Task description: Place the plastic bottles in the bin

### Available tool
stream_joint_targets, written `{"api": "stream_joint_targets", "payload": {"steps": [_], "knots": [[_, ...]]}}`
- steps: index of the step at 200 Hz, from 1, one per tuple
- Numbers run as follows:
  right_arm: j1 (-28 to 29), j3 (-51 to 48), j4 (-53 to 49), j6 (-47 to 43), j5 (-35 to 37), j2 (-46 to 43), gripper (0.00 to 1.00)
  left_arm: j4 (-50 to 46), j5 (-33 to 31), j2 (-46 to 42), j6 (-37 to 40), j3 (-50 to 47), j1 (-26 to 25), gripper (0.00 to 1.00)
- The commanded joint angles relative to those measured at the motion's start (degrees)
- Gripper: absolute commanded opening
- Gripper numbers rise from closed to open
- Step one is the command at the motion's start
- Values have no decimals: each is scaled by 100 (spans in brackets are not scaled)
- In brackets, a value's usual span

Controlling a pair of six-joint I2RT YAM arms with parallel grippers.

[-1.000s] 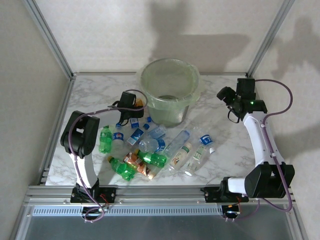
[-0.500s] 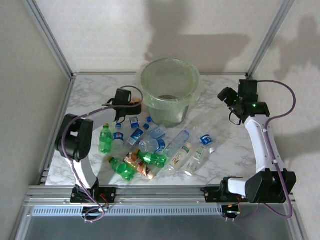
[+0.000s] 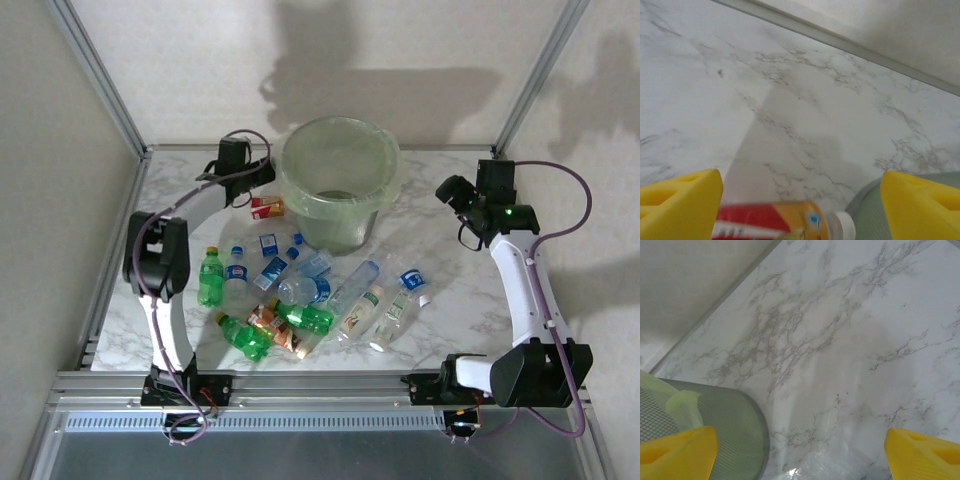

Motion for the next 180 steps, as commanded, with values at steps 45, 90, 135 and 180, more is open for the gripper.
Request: {"api": "stream_joint_targets", "payload": {"steps": [45, 90, 135, 180], "knots": [[78, -161, 29, 50, 21, -137, 87, -543, 384, 137, 66, -184, -6, 80], [199, -140, 62, 123, 24, -85, 87, -586, 318, -495, 438, -943, 0, 83], [262, -150, 31, 97, 11, -54, 87, -526, 476, -732, 463, -1160, -74, 87], [378, -153, 16, 148, 49, -72, 87, -621, 482, -916, 370, -1298, -273, 87]]}}
